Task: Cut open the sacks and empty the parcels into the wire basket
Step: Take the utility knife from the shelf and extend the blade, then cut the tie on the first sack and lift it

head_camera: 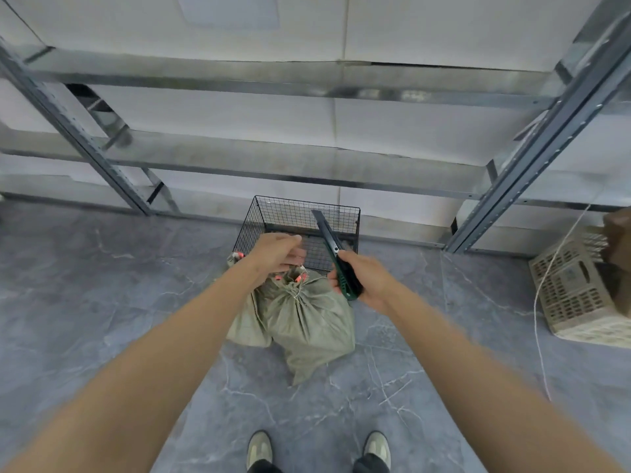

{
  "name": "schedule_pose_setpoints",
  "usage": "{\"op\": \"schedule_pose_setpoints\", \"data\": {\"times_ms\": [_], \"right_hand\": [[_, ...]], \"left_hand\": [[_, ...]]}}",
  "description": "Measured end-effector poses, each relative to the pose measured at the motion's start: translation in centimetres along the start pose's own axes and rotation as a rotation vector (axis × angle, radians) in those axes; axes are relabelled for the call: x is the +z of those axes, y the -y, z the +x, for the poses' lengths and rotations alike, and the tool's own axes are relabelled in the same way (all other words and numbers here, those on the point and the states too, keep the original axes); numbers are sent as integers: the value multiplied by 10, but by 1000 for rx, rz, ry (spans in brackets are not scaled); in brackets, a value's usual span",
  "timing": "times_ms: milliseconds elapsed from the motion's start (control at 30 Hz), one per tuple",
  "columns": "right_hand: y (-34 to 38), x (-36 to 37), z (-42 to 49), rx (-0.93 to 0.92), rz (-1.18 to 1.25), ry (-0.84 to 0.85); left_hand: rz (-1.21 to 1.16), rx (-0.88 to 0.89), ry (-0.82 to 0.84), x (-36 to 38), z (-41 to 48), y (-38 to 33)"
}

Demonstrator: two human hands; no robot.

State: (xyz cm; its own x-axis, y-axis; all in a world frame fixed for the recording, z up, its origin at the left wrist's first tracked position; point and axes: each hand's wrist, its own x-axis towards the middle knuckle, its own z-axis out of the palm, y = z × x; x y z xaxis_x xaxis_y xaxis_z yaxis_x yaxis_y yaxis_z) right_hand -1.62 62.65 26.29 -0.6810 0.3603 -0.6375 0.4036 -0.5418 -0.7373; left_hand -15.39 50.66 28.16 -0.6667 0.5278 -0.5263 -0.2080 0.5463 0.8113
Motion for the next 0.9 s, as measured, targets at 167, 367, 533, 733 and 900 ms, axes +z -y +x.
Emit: {"op": "schedule_pose_setpoints", "data": {"times_ms": [167,367,533,733,900], "right_hand": [[-36,24,14,7,120,-135],[-79,39,35,32,194,-229],[-117,28,70,71,193,-268],[-169,11,127,81,166,-242],[-215,1,182,81,169,-192]], "left_hand": [[311,41,74,-37,24,51],[552,107,83,-51,47,104],[539,22,81,-40,78,164],[476,-58,44,-18,122,237],[374,-35,-16,3,161,277]]}}
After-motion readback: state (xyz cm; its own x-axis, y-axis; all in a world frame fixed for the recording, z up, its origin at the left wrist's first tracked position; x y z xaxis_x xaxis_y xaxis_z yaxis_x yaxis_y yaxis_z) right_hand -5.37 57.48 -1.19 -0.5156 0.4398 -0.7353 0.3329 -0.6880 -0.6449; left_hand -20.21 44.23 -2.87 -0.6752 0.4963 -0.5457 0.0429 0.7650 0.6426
